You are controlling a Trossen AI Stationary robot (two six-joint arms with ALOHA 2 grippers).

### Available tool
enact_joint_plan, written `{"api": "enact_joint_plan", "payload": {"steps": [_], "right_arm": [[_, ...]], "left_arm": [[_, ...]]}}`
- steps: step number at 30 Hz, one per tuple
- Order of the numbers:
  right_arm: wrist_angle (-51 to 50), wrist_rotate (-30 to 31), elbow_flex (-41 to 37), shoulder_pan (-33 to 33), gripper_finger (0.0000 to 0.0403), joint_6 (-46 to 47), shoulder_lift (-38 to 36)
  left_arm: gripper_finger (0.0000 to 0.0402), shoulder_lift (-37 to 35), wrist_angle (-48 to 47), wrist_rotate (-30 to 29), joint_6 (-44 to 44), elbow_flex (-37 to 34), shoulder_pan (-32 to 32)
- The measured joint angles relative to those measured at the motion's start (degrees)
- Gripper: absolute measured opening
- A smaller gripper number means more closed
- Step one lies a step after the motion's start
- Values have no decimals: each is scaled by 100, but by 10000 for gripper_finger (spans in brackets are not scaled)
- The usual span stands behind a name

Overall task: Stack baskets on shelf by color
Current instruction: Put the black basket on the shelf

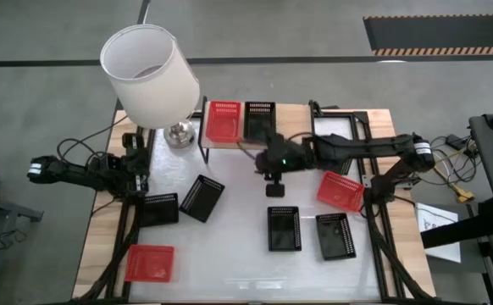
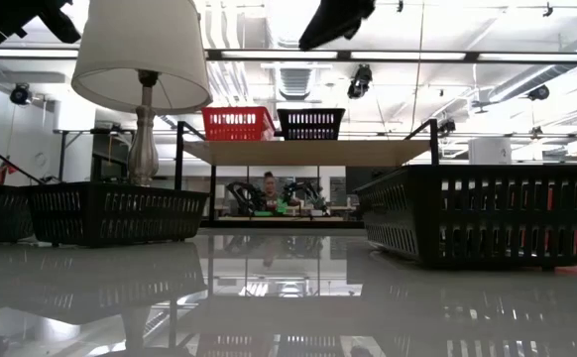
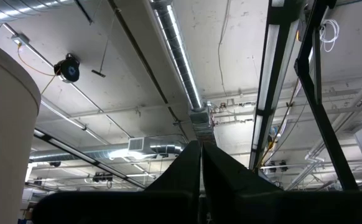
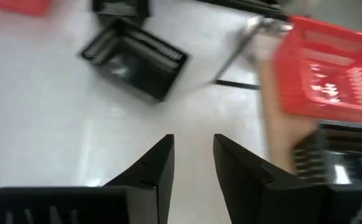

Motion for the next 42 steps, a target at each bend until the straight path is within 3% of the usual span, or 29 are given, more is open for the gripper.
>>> {"api": "enact_joint_plan", "payload": {"steps": [13,25,31,42], "right_arm": [[-206,62,-562,1495,86,1676,-6],[90,2,-1316,2472,185,3956,27],[103,-35,-1136,2806,187,4417,433],[-144,-829,-861,2935,178,5056,1357]], "left_arm": [[0,0,4,0,-24,0,0],[0,0,42,-22,-26,0,0],[0,0,43,-37,-24,0,0],[0,0,39,-42,-24,0,0]]}}
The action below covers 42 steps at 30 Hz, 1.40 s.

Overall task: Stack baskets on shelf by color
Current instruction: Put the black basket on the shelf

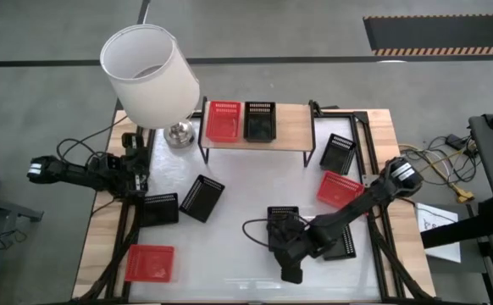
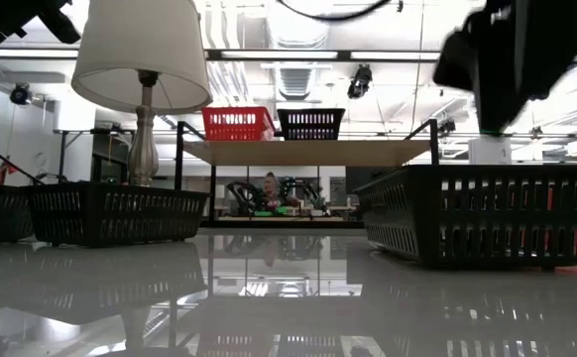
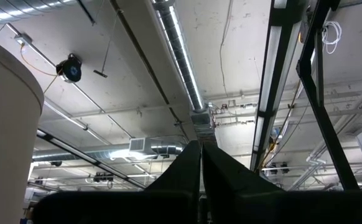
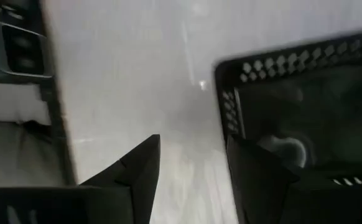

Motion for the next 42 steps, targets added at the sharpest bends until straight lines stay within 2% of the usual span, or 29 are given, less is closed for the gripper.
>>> {"api": "enact_joint_plan", "payload": {"steps": [4,13,19,27,31,35,42], "right_arm": [[-315,-6,-4,-2,178,79,190],[-326,50,-7,-2,165,-461,704],[-288,97,-7,-2,115,-586,864],[-264,140,-7,-2,19,-647,843],[-301,67,57,-4,13,-659,835],[-579,-23,437,-2,12,-799,834],[-1530,39,1670,-73,12,-1416,833]], "left_arm": [[0,0,-2,0,0,-4,0],[0,0,-52,0,-2,-9,0],[0,0,-46,0,-2,-11,0],[0,0,-48,0,-2,-11,0],[0,0,-47,0,-2,-13,0],[0,0,-47,0,-2,-13,0],[0,0,-48,0,-3,-15,0]]}}
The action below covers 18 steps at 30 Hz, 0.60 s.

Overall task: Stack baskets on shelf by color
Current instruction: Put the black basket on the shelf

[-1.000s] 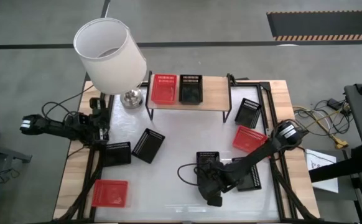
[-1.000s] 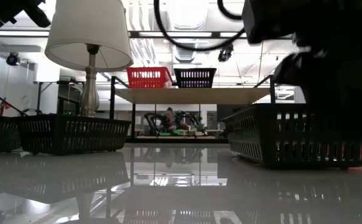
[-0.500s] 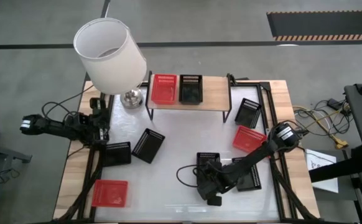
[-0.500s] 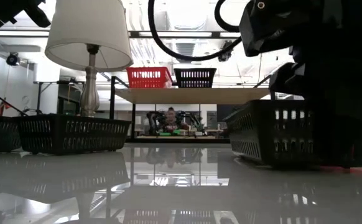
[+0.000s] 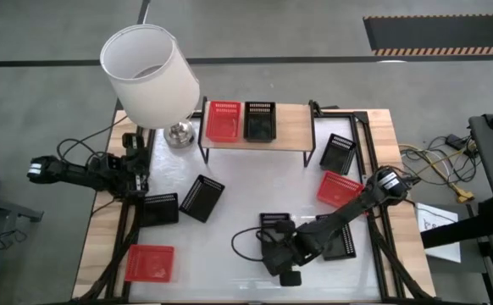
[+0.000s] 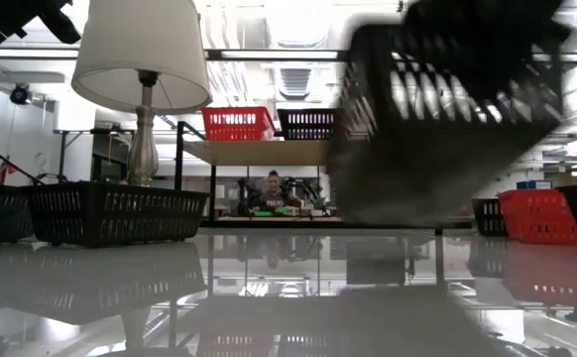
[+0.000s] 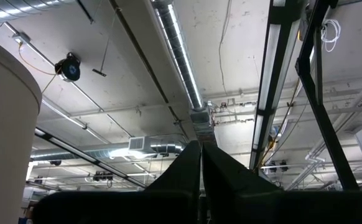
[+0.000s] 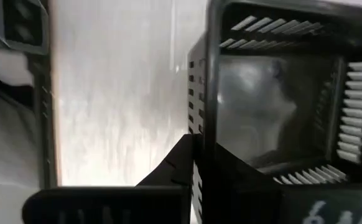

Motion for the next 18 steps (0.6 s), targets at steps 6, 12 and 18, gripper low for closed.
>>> {"api": "enact_joint_plan", "payload": {"steps": [6,12,18], "right_arm": [[-437,403,1131,-127,12,-859,0],[-1173,1434,2354,-267,12,-1873,0],[-2148,2421,3330,-752,9,-2718,0]], "left_arm": [[0,0,1,0,-1,0,0],[0,0,0,0,0,-2,0],[0,0,-3,0,-1,-2,0]]}}
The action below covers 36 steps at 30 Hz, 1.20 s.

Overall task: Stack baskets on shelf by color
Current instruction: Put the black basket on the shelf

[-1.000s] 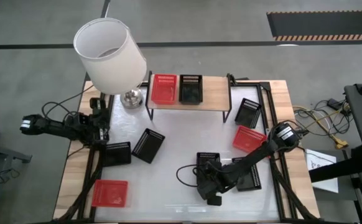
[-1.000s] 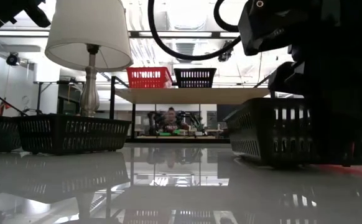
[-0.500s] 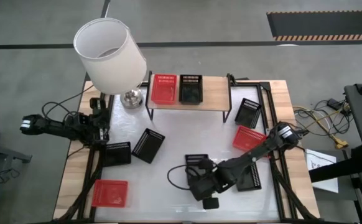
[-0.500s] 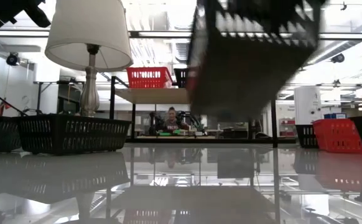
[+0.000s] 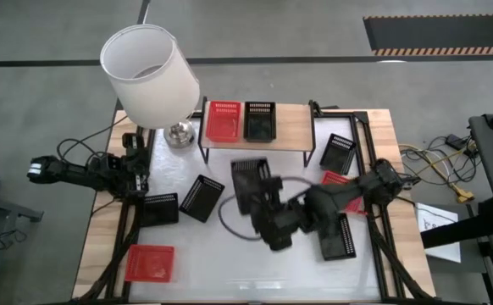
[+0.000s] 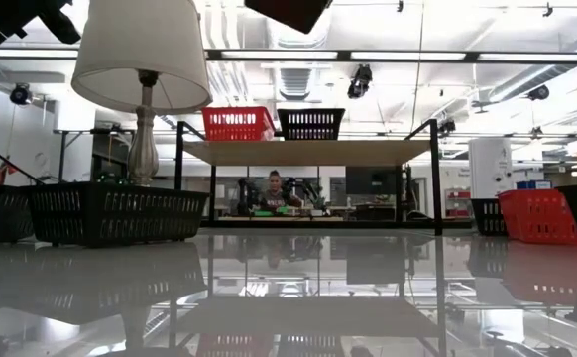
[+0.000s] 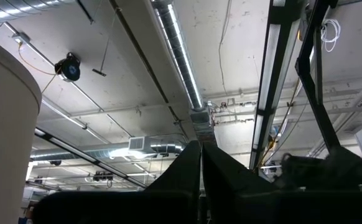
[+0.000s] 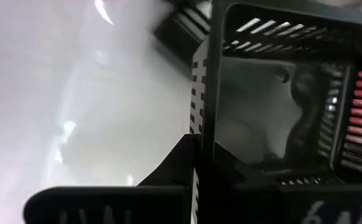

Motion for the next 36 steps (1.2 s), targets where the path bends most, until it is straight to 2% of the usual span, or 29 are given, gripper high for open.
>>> {"api": "enact_joint_plan", "payload": {"steps": [4,9,14,21,29,36], "right_arm": [[-673,144,372,-628,9,-397,-5],[-1326,58,482,-1567,9,-917,-13],[-1290,-873,455,-2419,9,-1310,-152],[-1276,-1333,303,-3128,8,-1699,-500],[-1191,-1424,-668,-3517,8,-1582,-1258],[-258,-1448,-2102,-3697,8,-1616,-2123]], "left_arm": [[0,0,-4,0,0,0,0],[0,0,-45,0,1,0,0],[0,0,-52,0,1,0,0],[0,0,-52,0,1,-1,0],[0,0,-52,0,2,-2,0],[0,0,-50,0,3,-2,0]]}}
